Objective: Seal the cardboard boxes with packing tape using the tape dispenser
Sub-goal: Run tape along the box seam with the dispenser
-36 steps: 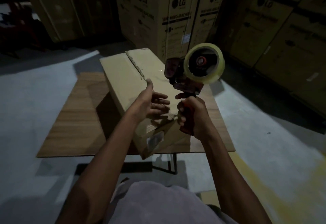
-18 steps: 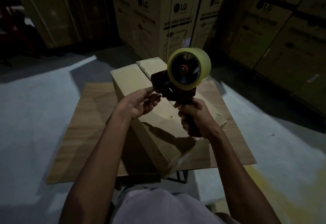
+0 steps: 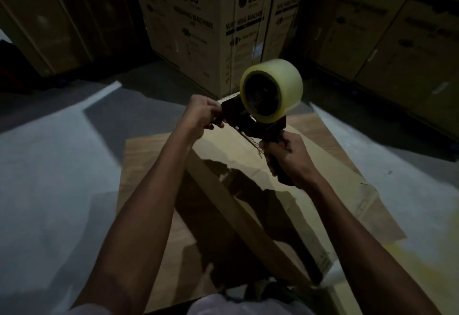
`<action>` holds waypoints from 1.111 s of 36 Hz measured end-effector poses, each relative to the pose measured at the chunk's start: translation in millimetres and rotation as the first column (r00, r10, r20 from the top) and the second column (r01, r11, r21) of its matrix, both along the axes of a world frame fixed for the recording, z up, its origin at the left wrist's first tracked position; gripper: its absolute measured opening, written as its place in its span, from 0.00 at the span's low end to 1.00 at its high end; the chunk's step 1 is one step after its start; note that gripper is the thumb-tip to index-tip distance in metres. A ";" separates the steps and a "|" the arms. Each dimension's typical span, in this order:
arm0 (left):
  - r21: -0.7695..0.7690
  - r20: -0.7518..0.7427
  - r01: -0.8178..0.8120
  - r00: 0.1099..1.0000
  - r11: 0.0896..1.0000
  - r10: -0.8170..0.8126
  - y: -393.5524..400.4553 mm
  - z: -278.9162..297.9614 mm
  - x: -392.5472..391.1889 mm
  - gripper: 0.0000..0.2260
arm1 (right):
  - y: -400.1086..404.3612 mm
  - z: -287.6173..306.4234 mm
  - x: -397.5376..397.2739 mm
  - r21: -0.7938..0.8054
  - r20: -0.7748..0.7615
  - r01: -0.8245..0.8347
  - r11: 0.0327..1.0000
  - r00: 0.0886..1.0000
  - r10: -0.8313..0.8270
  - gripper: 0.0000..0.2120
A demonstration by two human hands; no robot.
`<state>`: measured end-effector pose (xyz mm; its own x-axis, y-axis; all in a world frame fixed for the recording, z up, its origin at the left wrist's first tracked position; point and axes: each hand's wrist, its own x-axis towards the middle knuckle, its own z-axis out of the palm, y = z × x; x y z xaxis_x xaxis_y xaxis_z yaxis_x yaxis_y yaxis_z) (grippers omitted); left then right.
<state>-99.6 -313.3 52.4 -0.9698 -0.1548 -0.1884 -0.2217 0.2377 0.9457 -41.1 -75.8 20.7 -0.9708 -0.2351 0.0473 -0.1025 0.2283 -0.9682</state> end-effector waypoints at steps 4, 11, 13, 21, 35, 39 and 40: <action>-0.087 -0.018 0.023 1.000 0.996 -0.025 -9.7 -0.4 -25.8 0.10 | -18.0 -3.7 -21.6 0.034 0.023 0.037 0.999 0.999 -0.038 0.10; -0.264 -0.082 -0.164 0.986 0.950 0.147 -52.1 -3.1 -75.7 0.08 | -25.6 -8.9 -56.9 0.107 0.056 0.046 0.993 0.997 -0.053 0.11; -0.315 -0.081 -0.154 0.987 0.936 0.135 -67.3 -6.8 -95.1 0.06 | -25.5 -11.6 -63.8 0.119 0.062 0.060 0.991 0.996 -0.068 0.13; -0.488 -0.100 -0.217 0.976 0.845 0.193 -70.3 -19.4 -147.1 0.10 | -43.4 -21.8 -105.6 0.182 0.088 0.101 0.978 0.989 -0.118 0.15; -0.494 -0.051 -0.264 0.960 0.828 0.276 -54.6 -75.6 -164.3 0.08 | -40.4 -54.8 -108.2 0.196 0.094 0.076 0.978 0.991 -0.096 0.14; -0.495 -0.050 -0.273 0.957 0.825 0.287 -53.0 -85.4 -165.8 0.09 | -41.3 -61.0 -106.2 0.226 0.065 0.077 0.971 0.993 -0.094 0.12; -0.499 -0.053 -0.272 0.957 0.823 0.284 -52.8 -87.6 -165.9 0.08 | -41.9 -61.9 -106.3 0.236 0.059 0.078 0.969 0.994 -0.095 0.13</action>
